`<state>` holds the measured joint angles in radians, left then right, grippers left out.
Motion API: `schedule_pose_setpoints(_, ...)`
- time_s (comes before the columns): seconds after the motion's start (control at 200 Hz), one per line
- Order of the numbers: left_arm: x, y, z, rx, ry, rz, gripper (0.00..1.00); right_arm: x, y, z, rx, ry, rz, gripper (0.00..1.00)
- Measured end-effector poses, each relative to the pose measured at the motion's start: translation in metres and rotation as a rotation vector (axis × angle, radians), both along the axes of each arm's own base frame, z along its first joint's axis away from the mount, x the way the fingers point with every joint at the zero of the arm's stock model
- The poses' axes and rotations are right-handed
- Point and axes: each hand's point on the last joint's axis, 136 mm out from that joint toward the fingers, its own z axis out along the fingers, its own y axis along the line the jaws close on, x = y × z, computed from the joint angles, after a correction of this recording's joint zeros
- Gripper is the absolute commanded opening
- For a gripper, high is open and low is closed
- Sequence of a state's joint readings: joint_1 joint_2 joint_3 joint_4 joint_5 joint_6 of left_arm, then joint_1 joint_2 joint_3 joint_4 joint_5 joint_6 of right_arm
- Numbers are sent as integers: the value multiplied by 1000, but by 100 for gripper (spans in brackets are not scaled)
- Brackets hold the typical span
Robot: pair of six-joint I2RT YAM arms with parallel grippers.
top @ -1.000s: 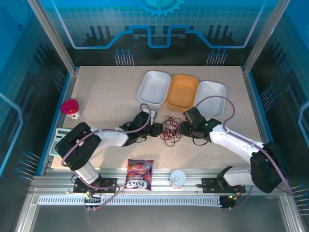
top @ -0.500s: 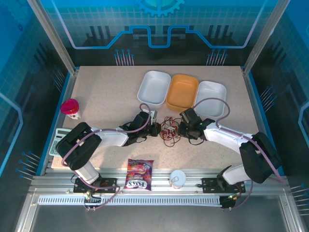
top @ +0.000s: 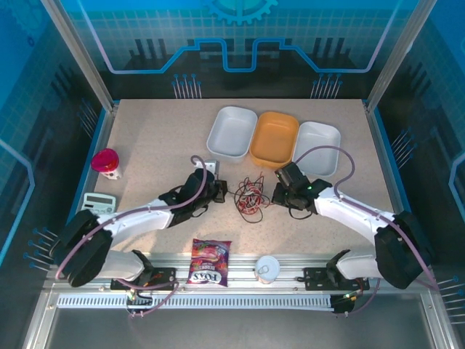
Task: Untangle the cables
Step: Pick up the cable.
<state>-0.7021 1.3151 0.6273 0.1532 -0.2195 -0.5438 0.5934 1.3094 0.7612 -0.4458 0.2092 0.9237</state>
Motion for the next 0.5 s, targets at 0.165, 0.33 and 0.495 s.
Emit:
schedule_pose_setpoints(0.165,-9,33,11,37,-38,82,0,-5,14,14,-3,-23,48,2)
schedule_pose_setpoints(0.33,-2,58,20,46,-68,149,0,1,27,28,2,-59,85,4)
schedule_pose_setpoints(0.495,3,56,11,56,-56,140,0,4,34,22,-21,-43,120,21)
